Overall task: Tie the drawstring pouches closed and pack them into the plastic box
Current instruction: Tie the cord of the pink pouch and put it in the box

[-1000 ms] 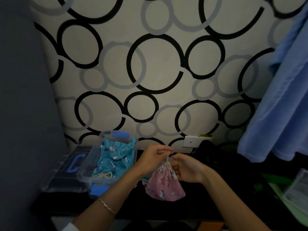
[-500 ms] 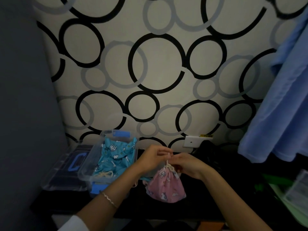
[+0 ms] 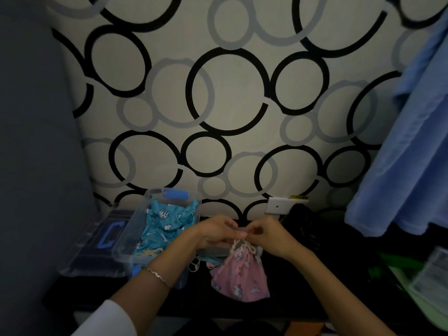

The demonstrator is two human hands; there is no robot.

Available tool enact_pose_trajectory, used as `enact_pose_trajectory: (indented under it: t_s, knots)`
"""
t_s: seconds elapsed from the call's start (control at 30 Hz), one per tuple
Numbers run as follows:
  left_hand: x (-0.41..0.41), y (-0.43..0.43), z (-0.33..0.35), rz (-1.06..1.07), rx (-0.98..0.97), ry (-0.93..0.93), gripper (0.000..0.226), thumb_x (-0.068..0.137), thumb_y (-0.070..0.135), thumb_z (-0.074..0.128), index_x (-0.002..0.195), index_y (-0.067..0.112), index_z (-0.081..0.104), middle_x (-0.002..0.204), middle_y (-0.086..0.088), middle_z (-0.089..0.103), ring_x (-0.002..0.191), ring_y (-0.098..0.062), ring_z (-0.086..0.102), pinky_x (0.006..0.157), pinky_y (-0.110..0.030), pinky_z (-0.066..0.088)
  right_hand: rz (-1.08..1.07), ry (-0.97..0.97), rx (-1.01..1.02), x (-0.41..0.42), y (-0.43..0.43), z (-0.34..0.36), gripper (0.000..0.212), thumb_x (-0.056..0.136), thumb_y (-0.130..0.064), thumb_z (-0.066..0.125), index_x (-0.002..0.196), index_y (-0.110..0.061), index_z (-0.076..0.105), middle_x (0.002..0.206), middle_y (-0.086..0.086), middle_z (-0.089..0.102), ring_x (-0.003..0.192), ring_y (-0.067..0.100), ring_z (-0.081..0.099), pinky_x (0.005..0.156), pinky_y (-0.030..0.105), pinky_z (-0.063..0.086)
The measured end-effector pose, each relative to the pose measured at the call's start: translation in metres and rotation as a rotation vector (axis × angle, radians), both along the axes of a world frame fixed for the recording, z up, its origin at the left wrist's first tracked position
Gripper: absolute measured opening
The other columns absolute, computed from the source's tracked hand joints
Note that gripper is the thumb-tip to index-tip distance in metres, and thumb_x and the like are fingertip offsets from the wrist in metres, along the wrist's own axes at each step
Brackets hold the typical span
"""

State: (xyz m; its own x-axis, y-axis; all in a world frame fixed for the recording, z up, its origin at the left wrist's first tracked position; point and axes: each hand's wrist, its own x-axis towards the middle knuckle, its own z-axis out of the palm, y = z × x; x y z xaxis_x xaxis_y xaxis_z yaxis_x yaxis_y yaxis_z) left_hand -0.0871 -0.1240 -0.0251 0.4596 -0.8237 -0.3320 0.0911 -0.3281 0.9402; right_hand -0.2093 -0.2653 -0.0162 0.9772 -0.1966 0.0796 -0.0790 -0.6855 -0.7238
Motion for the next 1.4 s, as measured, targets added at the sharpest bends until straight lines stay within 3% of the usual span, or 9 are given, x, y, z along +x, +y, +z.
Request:
enact_pose_trajectory:
  t_s: [0.13,0.23,0.37,0.57,0.73,0.9,1.1,1.23,1.4]
  knots:
    - [0.002,0.0,0.005,-0.044,0.017,-0.177,0.027,0.081,0.016,0.077,0.105,0.014,0.064,0.102,-0.008,0.07,0.093,-0.016,0.068,0.091,-0.03,0.056,0.035,0.115,0.152,0.001,-0.006,0.002,0.017,0.091,-0.019,0.066,0.075,-0.018,0.071,0.066,-0.012,0.063,0.063,-0.004,0.056,0.062,0.014,0.043]
    - [-0.001,-0.001,0.01,-0.074,0.04,-0.417,0.02,0.085,0.015,0.073,0.103,0.006,0.072,0.112,-0.013,0.071,0.103,-0.022,0.067,0.093,-0.027,0.054,0.043,0.235,0.435,0.001,-0.01,-0.002,0.027,0.094,-0.02,0.062,0.067,-0.022,0.067,0.067,-0.008,0.06,0.068,0.003,0.054,0.071,0.019,0.041]
    - [-0.001,0.0,0.017,-0.124,0.076,-0.584,0.023,0.089,0.013,0.067,0.108,0.0,0.071,0.107,-0.013,0.071,0.086,-0.009,0.062,0.067,-0.005,0.047,0.077,0.285,0.74,0.001,-0.018,-0.01,0.018,0.091,-0.022,0.063,0.08,-0.014,0.075,0.085,0.006,0.06,0.082,0.017,0.052,0.083,0.03,0.039]
    - [-0.004,-0.002,0.024,-0.153,0.099,-0.584,0.022,0.096,0.016,0.056,0.099,0.001,0.072,0.086,-0.009,0.064,0.075,-0.009,0.056,0.069,-0.019,0.044,0.012,0.244,0.92,0.008,-0.018,-0.018,0.015,0.087,-0.015,0.064,0.084,-0.008,0.078,0.088,0.007,0.07,0.082,0.016,0.062,0.079,0.026,0.047]
    - [-0.007,-0.002,0.022,-0.109,0.04,-0.23,0.023,0.097,0.015,0.052,0.076,0.012,0.062,0.07,0.0,0.055,0.061,-0.005,0.051,0.064,-0.016,0.044,-0.166,0.007,0.62,0.009,-0.009,-0.017,0.011,0.088,-0.013,0.068,0.09,-0.005,0.075,0.083,0.007,0.073,0.075,0.011,0.065,0.066,0.018,0.049]
    - [-0.009,-0.004,0.017,0.001,-0.025,0.056,0.015,0.097,0.018,0.054,0.086,0.013,0.063,0.083,-0.001,0.064,0.079,-0.01,0.06,0.092,-0.031,0.049,-0.233,-0.251,0.325,0.01,0.003,-0.01,0.016,0.081,-0.004,0.074,0.074,-0.017,0.067,0.073,-0.001,0.066,0.067,0.007,0.059,0.067,0.024,0.049]
    - [-0.01,-0.005,0.017,0.056,-0.018,0.065,0.028,0.096,0.02,0.056,0.116,0.002,0.064,0.101,-0.007,0.065,0.098,-0.018,0.06,0.1,-0.035,0.047,-0.199,-0.264,0.181,0.005,0.004,-0.004,0.008,0.082,-0.02,0.076,0.074,-0.019,0.074,0.072,-0.001,0.072,0.068,0.004,0.066,0.065,0.023,0.054]
    - [-0.011,-0.004,0.017,0.025,-0.081,0.106,0.019,0.097,0.017,0.054,0.106,0.005,0.065,0.098,-0.008,0.065,0.096,-0.017,0.06,0.103,-0.037,0.045,-0.18,-0.243,0.044,0.008,-0.003,-0.002,0.025,0.088,-0.015,0.068,0.068,-0.03,0.064,0.069,-0.009,0.066,0.065,-0.004,0.06,0.064,0.017,0.049]
    - [-0.006,0.002,0.022,-0.065,-0.094,-0.215,0.024,0.097,0.01,0.055,0.116,0.0,0.064,0.093,-0.004,0.068,0.082,-0.007,0.064,0.077,-0.018,0.054,-0.163,-0.198,-0.007,0.007,-0.012,-0.009,0.027,0.096,-0.015,0.056,0.071,-0.023,0.052,0.071,-0.004,0.057,0.065,0.004,0.052,0.063,0.024,0.045]
